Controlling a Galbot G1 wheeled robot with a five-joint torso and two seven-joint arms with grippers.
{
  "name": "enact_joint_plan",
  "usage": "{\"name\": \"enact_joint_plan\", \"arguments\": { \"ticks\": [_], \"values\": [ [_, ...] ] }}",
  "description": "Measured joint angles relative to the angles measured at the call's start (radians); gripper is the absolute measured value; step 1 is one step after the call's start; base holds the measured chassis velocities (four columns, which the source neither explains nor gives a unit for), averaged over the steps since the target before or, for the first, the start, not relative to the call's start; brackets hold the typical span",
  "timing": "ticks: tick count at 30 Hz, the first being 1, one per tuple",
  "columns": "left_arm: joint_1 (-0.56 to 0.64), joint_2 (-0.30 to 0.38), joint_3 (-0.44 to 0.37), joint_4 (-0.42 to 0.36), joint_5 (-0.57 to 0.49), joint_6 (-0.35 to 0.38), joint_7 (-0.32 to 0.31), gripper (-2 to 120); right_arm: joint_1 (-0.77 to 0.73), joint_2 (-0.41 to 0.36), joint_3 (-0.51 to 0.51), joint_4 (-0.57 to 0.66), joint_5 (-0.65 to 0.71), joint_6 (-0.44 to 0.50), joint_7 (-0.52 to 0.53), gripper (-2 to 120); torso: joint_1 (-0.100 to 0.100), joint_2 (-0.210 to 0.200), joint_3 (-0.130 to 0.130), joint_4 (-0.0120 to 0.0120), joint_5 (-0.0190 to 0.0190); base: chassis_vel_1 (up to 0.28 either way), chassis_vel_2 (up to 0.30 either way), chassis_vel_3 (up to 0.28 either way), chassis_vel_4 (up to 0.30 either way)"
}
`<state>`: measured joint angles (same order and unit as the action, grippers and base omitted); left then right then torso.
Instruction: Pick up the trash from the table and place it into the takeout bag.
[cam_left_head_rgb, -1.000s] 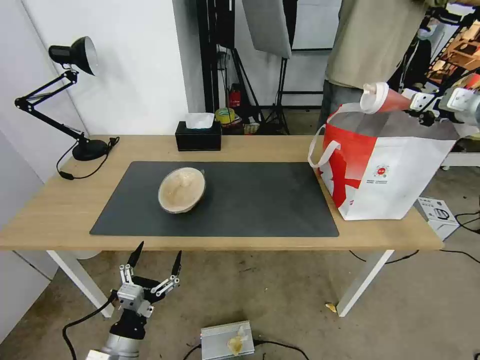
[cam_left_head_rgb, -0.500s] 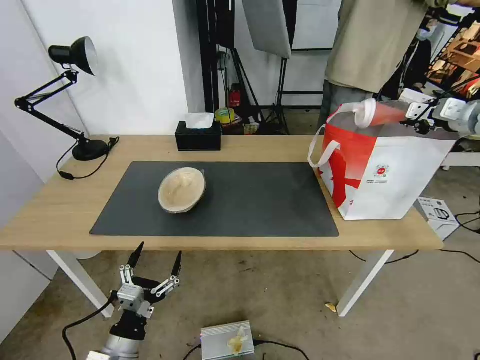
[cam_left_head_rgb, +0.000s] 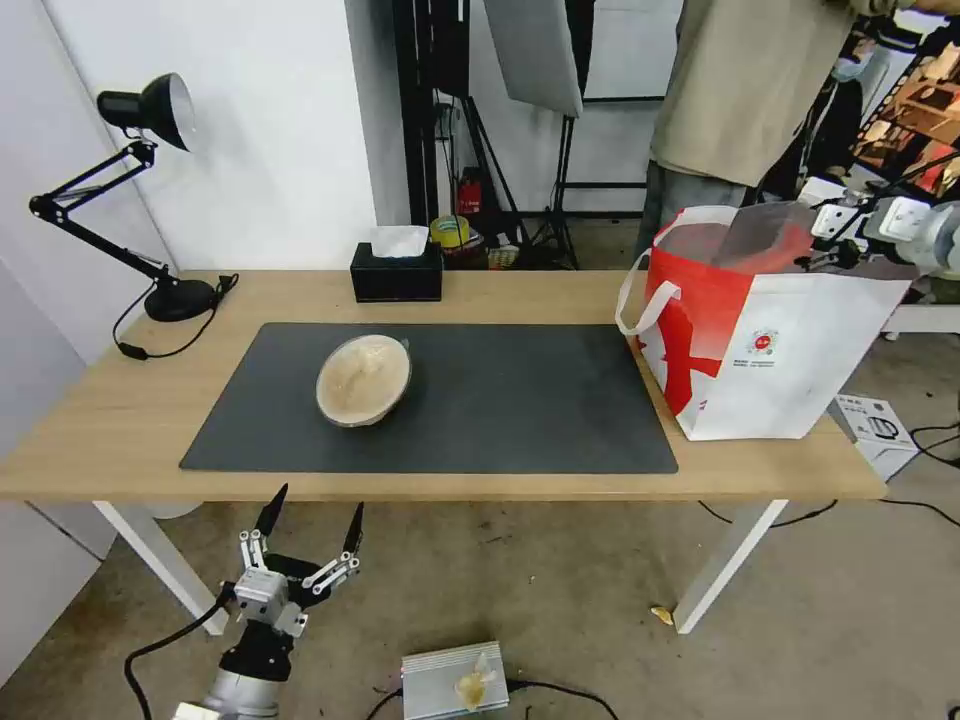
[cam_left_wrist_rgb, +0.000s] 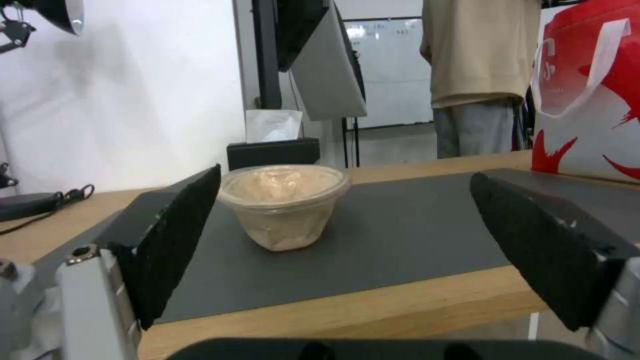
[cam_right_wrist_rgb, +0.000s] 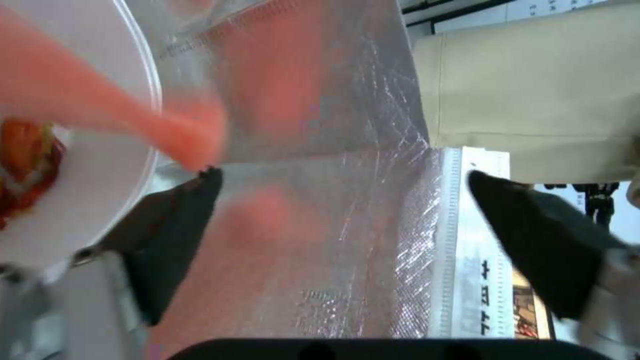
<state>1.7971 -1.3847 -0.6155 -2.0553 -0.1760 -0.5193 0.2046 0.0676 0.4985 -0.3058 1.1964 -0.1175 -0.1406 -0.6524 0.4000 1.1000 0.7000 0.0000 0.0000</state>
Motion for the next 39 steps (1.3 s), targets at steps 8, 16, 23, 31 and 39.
{"name": "enact_joint_plan", "arguments": {
  "ticks": [8, 16, 23, 31, 39],
  "values": [
    [0.001, 0.002, -0.003, -0.006, -0.001, 0.000, 0.000, 100, -0.001, -0.005, 0.012, 0.008, 0.000, -0.001, 0.006, 100, 0.000, 0.000, 0.000, 0.0000, 0.0000, 0.000, 0.000, 0.000, 0.000],
    [0.003, 0.008, -0.005, -0.010, -0.001, 0.000, 0.000, 100, -0.016, -0.025, 0.025, 0.050, 0.086, -0.036, 0.046, 100, 0.000, 0.000, 0.000, -0.0001, 0.0000, 0.000, 0.000, 0.000, 0.000],
    [0.006, 0.017, -0.005, -0.017, -0.001, 0.001, -0.001, 100, -0.066, -0.059, 0.061, 0.153, 0.336, -0.120, 0.204, 100, 0.000, 0.000, 0.000, -0.0002, 0.0000, 0.000, 0.000, 0.000, 0.000],
    [0.011, 0.023, -0.001, -0.025, 0.002, 0.004, -0.003, 100, -0.230, -0.097, 0.188, 0.353, 0.754, -0.222, 0.490, 100, 0.000, 0.000, 0.000, 0.0000, 0.0001, 0.000, 0.000, 0.000, 0.000],
    [0.013, 0.026, 0.000, -0.033, 0.003, 0.004, -0.005, 100, -0.460, -0.124, 0.357, 0.520, 0.947, -0.127, 0.690, 100, 0.000, 0.000, 0.000, -0.0002, -0.0001, 0.000, 0.000, 0.000, 0.000]
  ]
}}
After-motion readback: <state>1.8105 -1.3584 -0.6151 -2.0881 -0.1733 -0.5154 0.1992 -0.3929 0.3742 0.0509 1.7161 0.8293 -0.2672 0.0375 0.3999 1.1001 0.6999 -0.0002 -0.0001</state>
